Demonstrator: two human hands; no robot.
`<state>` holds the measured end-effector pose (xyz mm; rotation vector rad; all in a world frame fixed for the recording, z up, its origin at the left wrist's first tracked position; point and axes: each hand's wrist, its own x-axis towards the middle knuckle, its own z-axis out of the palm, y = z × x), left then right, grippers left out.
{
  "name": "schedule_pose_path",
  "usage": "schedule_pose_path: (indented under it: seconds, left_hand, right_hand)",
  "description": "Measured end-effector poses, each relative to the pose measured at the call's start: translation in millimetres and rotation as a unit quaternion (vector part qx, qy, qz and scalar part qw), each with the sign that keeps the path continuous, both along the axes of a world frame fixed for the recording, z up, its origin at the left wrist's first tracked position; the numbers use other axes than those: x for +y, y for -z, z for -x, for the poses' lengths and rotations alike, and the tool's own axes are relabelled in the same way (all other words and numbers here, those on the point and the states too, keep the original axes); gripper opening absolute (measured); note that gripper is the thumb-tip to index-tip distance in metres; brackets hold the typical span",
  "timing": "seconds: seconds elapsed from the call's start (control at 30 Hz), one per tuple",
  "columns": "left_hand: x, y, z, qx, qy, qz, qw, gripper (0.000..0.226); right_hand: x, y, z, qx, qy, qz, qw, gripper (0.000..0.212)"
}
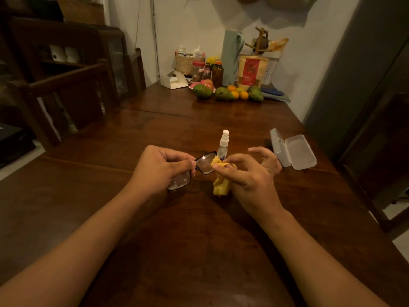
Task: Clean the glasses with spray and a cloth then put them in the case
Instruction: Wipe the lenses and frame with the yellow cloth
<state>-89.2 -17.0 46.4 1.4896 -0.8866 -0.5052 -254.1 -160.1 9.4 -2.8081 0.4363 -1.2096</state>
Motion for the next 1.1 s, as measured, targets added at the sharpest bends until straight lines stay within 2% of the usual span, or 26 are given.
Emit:
schedule_pose_path:
  seconds: [0.1,0.2,0.47,0.63,0.8,1.1]
  left_hand:
    - [0.1,-0.4,0.4,0.0,0.002,0.006,1.0,0.005]
    - [0.3,-1.0,-1.9,-0.004,0.0,0.003,1.0,0.006]
    - [0.7,-0.4,-3.5,-0.013,0.003,0.002,1.0,0.007]
    - [1.1,0.6,-3.7,-0.004,0.004,-0.003,1.0,0.008]
    - [0.5,1.1,0.5,0.016,0.013,0.001,1.0,0.009]
    - [0.3,1.1,-1.2,-0.006,0.01,-0.009,1.0,0.008]
  right_hand:
    - [2.6,-1.0,-1.4,-0.02,0.009,0.023,0.999,0.031]
    - [4.8,-0.9,-0.9,-0.004,-0.028,0.04,0.999,0.032]
    - [-4.1,1.8,2.3,0.026,-0.024,-0.016,0.999,0.032]
    - [5.6,0.8,-1.7,0.013,-0.024,0.04,0.999,0.044]
    - [0.2,1.6,-0.2,0.024,-0.004,-0.02,1.0,0.048]
    - [2.0,1.5,-1.1,0.039,-0.013,-0.023,0.999,0.05]
